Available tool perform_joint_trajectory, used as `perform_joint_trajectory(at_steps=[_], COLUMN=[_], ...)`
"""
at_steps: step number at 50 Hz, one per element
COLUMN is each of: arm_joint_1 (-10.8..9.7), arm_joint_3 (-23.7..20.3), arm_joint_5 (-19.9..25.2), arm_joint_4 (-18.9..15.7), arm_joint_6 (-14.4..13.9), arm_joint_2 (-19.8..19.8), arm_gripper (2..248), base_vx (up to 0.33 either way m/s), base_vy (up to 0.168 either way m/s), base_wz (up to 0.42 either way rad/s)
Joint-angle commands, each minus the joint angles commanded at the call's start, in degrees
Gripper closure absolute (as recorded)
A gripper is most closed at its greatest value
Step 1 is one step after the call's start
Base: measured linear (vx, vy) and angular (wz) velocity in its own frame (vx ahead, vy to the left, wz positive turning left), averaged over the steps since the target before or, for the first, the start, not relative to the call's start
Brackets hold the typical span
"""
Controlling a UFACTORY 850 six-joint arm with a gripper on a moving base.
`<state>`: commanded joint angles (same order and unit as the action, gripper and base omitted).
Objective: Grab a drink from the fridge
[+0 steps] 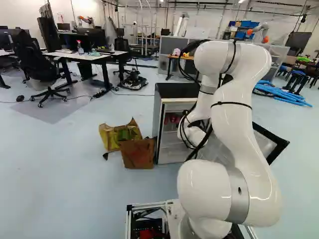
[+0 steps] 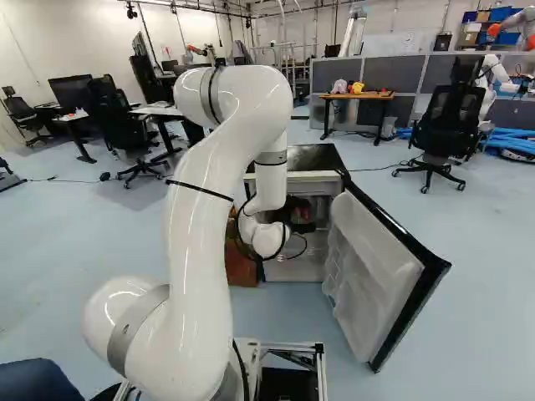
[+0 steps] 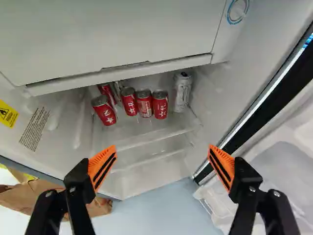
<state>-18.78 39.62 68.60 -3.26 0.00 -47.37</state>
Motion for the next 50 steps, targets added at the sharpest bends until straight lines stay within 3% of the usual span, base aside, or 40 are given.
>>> perform_joint_trajectory(at_steps=[14, 34, 50], arm_joint_1=[-0.9, -0.7, -0.4], arm_joint_3=[5.3, 12.3, 16.0], arm_joint_5=[0.0, 0.0, 0.0], arm_joint_4=[-2.5, -6.2, -8.6], arm_joint_6=[0.0, 0.0, 0.0], arm_joint_2=[-4.6, -10.9, -12.9], arm_gripper=[3, 3, 3], base_vx=[0.000, 0.000, 0.000], base_vy=[0.000, 0.000, 0.000], base_wz=[0.000, 0.000, 0.000])
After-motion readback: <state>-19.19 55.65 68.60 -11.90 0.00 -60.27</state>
